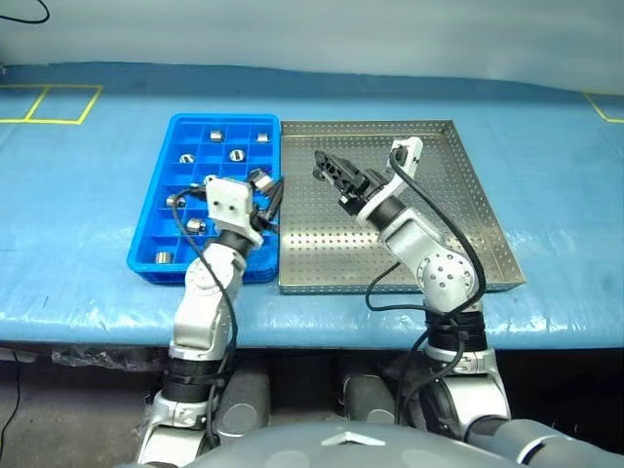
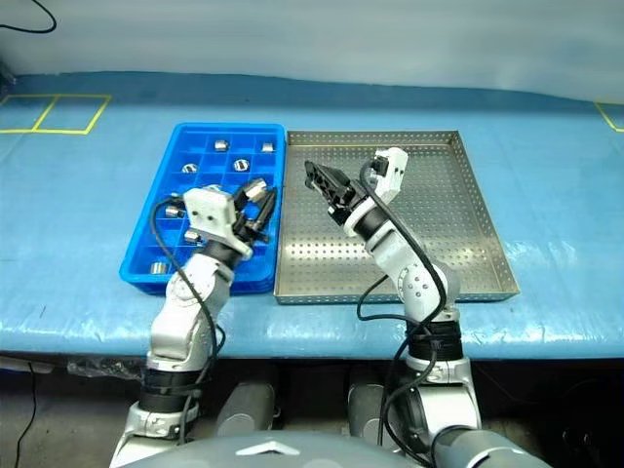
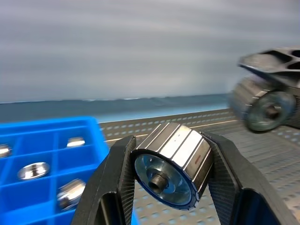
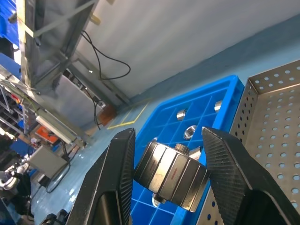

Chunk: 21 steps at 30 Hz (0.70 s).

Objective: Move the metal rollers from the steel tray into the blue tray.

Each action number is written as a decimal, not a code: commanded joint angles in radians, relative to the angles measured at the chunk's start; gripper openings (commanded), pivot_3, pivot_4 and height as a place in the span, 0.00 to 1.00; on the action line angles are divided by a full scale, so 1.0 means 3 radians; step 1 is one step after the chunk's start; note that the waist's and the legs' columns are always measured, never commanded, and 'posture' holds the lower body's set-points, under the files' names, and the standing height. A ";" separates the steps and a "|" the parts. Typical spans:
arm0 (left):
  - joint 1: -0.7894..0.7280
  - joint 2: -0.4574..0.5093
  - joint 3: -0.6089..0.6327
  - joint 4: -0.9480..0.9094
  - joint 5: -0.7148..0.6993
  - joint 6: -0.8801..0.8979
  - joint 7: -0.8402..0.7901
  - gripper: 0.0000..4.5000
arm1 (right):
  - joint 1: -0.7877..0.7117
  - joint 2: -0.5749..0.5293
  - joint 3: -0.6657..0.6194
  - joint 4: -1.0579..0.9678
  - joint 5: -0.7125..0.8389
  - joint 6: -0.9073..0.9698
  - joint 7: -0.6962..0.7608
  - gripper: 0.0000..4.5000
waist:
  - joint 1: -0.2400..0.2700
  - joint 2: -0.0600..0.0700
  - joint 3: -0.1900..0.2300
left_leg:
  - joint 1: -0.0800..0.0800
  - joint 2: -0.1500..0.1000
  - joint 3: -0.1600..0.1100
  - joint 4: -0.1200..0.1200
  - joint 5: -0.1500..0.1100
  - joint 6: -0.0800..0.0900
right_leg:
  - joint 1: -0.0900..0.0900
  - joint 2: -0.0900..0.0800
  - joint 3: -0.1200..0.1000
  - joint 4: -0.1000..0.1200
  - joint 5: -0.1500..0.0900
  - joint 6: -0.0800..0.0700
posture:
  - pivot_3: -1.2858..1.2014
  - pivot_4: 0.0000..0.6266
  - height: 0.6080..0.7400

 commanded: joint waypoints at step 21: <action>0.0428 0.0292 0.0150 -0.0876 0.0182 0.1573 0.0482 0.42 | -0.0107 -0.0029 0.0374 0.0201 -0.0829 0.0017 0.0339 0.42 | 0.0033 -0.0001 0.0000 | 0.0007 0.0003 0.0000 -0.0004 0.0000 -0.0001 | 0.0000 0.0001 -0.0003 0.0002 -0.0003 -0.0004 | 0.64 0.24 1.00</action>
